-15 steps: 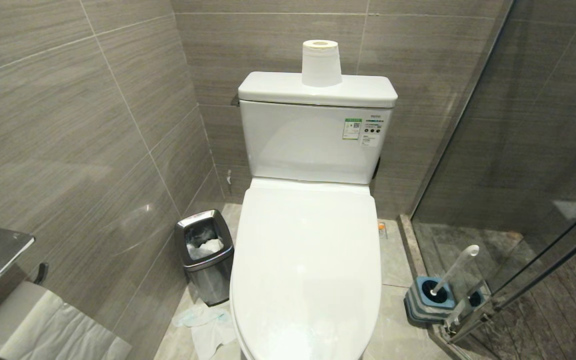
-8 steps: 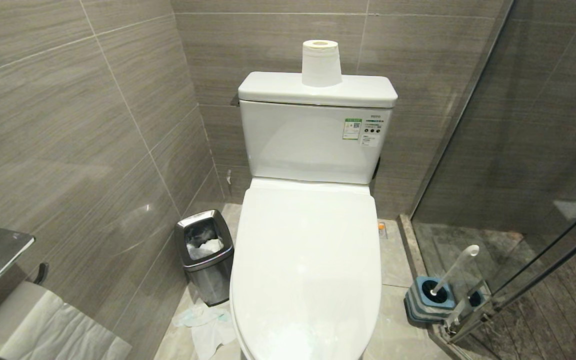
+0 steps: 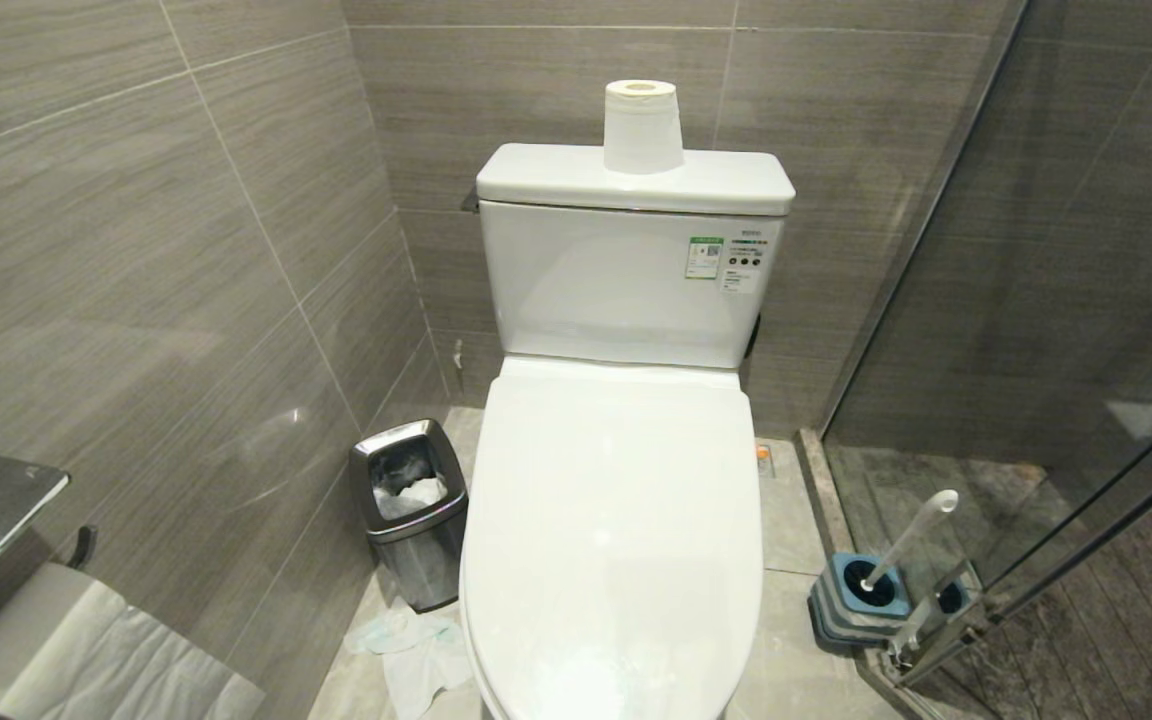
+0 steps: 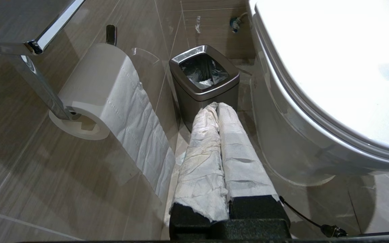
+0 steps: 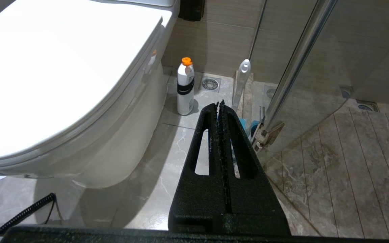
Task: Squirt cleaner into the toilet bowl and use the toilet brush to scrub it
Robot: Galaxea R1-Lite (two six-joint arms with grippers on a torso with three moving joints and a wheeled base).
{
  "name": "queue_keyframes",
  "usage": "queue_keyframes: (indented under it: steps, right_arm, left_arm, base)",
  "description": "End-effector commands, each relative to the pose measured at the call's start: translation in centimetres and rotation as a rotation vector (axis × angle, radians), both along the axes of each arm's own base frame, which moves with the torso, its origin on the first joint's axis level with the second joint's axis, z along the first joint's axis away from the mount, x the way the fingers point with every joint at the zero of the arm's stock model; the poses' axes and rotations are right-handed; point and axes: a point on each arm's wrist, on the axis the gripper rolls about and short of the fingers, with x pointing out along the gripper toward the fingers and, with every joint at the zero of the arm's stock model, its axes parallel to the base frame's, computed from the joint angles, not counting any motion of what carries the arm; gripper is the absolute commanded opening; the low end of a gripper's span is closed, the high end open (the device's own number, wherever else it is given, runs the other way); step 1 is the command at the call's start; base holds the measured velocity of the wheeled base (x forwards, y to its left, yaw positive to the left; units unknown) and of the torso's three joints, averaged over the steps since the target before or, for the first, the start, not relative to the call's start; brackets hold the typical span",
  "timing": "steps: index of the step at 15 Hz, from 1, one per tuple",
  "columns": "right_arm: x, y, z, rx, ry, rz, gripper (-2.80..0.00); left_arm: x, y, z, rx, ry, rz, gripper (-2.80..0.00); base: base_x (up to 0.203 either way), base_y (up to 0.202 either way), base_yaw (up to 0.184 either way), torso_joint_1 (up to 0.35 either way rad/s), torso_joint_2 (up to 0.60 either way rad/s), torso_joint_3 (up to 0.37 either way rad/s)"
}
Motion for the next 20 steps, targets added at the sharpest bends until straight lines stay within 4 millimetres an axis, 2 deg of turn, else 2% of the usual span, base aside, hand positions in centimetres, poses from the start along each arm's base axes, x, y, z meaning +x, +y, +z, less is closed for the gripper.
queue_keyframes:
  steps: [1, 20]
  right_arm:
    - [0.01, 0.0, -0.05, 0.0, 0.003, 0.0, -2.8]
    - [0.01, 0.0, -0.04, -0.004, 0.001, -0.001, -2.8]
  left_arm:
    - [0.01, 0.0, 0.0, 0.001, 0.001, 0.0, -2.8]
    - [0.01, 0.0, 0.0, 0.001, 0.001, 0.0, -2.8]
  base:
    - [0.0, 0.0, 0.0, 0.0, 0.0, 0.0]
    - [0.0, 0.0, 0.0, 0.0, 0.0, 0.0]
